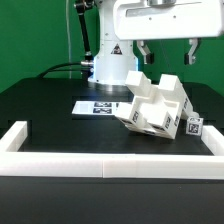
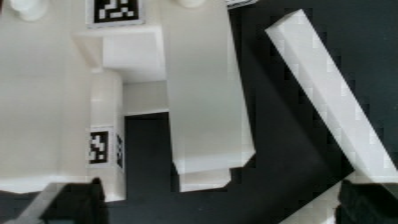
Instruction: Assemble chair
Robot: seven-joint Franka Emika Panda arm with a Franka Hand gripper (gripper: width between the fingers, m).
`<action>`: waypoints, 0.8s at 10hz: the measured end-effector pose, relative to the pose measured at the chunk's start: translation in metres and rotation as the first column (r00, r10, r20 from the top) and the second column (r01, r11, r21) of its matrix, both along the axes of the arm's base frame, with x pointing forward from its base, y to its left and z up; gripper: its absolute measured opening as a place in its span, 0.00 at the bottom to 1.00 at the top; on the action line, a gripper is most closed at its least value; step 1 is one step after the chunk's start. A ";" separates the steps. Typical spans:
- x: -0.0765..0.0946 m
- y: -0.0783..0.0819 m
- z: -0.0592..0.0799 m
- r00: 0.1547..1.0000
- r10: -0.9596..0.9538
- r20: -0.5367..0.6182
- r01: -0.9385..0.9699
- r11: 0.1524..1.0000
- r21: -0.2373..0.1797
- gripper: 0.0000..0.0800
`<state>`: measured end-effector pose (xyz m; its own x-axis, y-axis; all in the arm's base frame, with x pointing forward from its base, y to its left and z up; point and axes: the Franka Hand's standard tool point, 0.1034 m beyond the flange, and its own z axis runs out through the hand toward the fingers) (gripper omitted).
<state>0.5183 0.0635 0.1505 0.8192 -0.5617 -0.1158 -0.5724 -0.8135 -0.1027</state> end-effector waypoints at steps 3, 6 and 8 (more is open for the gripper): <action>-0.015 0.001 -0.009 1.000 0.003 -0.007 -0.003 1.000 -0.005 0.81; -0.027 0.000 -0.009 1.000 0.009 -0.012 -0.009 1.000 0.000 0.81; -0.029 -0.003 -0.018 1.000 0.019 -0.023 -0.019 1.000 -0.008 0.81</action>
Offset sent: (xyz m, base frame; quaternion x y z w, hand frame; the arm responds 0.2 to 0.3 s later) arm -0.0328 0.0005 0.0046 -0.0023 0.0053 -0.0095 0.9999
